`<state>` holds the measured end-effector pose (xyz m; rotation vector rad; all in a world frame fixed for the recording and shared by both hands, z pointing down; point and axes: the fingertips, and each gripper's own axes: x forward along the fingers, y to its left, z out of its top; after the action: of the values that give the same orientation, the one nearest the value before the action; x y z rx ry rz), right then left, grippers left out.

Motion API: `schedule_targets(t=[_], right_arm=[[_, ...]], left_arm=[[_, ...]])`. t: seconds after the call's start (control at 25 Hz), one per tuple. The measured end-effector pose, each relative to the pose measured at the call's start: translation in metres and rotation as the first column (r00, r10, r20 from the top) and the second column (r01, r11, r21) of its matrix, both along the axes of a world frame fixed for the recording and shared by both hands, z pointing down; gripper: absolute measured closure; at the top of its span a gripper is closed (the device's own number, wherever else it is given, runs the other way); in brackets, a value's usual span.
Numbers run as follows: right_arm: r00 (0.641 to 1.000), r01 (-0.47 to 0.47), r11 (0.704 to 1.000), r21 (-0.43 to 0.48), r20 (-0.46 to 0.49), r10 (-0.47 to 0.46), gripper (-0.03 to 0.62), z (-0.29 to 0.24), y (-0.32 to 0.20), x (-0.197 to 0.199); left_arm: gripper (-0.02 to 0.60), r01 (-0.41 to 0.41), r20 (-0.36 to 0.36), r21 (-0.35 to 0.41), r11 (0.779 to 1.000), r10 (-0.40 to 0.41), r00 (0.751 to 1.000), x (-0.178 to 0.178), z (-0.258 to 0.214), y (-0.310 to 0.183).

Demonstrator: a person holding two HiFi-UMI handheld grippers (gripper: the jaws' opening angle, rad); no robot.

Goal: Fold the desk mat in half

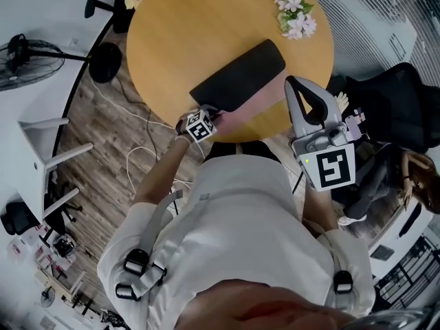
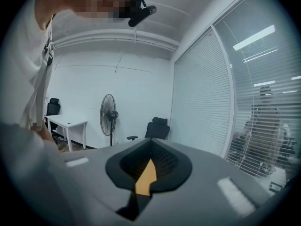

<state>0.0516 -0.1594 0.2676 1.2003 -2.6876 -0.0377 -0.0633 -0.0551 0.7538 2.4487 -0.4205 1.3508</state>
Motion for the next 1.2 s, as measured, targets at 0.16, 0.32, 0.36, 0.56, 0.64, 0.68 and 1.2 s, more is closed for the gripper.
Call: schedule_targets(t=[0.16, 0.32, 0.36, 0.56, 0.64, 0.68, 1.2], right_arm=[[1.000, -0.011, 1.000, 0.018, 0.001, 0.011, 0.589, -0.010, -0.002, 0.005], [1.000, -0.021, 0.999, 0.036, 0.004, 0.021, 0.589, -0.017, -0.005, 0.011], [1.000, -0.023, 0.999, 0.039, 0.006, 0.022, 0.589, -0.019, -0.005, 0.013], [1.000, -0.030, 0.998, 0.055, 0.010, 0.030, 0.589, -0.025, -0.005, 0.019], [0.999, -0.035, 0.998, 0.060, 0.011, 0.034, 0.589, -0.027, -0.006, 0.021], [0.999, -0.038, 0.997, 0.062, 0.011, 0.037, 0.589, -0.028, -0.006, 0.022], [0.998, -0.062, 0.994, 0.091, -0.013, 0.064, 0.589, -0.035, -0.002, 0.041]], left_arm=[[0.535, -0.030, 0.005, -0.014, 0.999, 0.030, 1.000, 0.006, -0.001, 0.011], [0.535, -0.049, 0.006, -0.021, 0.999, 0.049, 0.999, 0.013, 0.000, 0.017], [0.535, -0.052, 0.007, -0.025, 0.998, 0.052, 0.999, 0.015, 0.000, 0.019], [0.535, -0.055, 0.011, -0.039, 0.998, 0.056, 0.998, 0.019, 0.002, 0.028], [0.534, -0.058, 0.010, -0.045, 0.997, 0.058, 0.998, 0.020, 0.003, 0.031], [0.535, -0.062, 0.010, -0.048, 0.997, 0.062, 0.998, 0.021, 0.003, 0.033], [0.529, -0.097, 0.042, -0.067, 0.993, 0.100, 0.994, 0.021, 0.015, 0.045]])
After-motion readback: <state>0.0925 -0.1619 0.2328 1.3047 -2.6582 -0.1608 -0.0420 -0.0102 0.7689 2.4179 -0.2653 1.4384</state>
